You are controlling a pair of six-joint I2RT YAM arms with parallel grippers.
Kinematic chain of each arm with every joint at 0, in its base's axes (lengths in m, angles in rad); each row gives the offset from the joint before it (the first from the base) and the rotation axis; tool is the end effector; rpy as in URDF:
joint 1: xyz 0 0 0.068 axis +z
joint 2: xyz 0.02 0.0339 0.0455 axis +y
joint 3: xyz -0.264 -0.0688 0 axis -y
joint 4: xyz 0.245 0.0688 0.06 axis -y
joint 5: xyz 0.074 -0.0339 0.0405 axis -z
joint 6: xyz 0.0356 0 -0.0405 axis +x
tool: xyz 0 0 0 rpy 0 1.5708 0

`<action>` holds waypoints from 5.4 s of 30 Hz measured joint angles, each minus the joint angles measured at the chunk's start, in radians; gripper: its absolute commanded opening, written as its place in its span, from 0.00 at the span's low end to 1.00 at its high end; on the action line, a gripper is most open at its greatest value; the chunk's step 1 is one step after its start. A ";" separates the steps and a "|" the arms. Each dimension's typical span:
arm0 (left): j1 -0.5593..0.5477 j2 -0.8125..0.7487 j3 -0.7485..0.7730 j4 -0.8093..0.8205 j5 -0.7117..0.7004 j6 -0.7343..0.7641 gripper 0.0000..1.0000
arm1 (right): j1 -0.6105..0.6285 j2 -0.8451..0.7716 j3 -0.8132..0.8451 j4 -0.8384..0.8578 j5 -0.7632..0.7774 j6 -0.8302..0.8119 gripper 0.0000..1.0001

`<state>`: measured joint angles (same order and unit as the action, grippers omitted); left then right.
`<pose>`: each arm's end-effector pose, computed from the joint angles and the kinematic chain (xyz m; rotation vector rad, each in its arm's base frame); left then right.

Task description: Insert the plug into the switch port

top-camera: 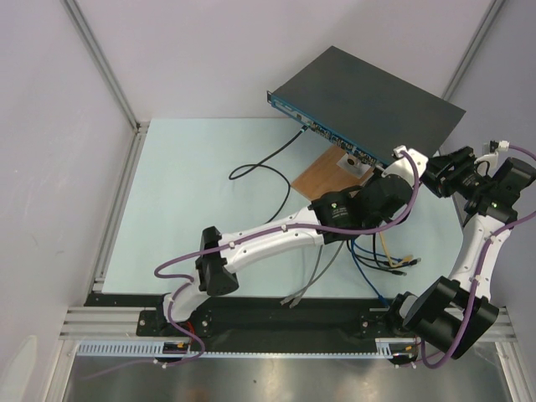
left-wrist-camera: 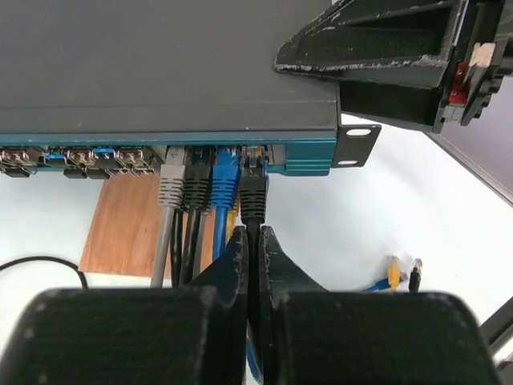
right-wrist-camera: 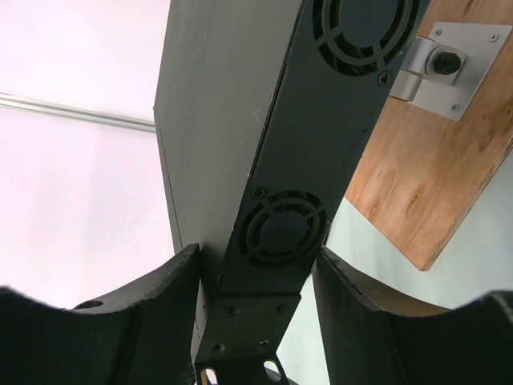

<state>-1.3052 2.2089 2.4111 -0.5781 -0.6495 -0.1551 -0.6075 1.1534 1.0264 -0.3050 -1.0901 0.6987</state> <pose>0.1521 -0.4772 0.3960 0.6459 1.7702 -0.3728 0.2198 -0.1144 0.3454 0.5354 1.8420 1.1353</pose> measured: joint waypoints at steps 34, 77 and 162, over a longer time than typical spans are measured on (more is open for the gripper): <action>-0.014 -0.092 -0.253 0.248 -0.032 0.081 0.00 | 0.003 0.000 0.000 0.001 0.001 -0.003 0.11; -0.008 -0.150 -0.351 0.364 -0.023 0.128 0.00 | 0.006 0.001 0.000 0.001 0.001 -0.003 0.09; -0.007 -0.095 -0.271 0.327 -0.063 0.031 0.00 | 0.014 -0.023 -0.024 0.032 0.040 0.009 0.00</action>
<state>-1.3125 2.1139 2.1403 -0.2516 -0.7124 -0.1242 -0.5934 1.1309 1.0027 -0.2726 -1.0500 0.7074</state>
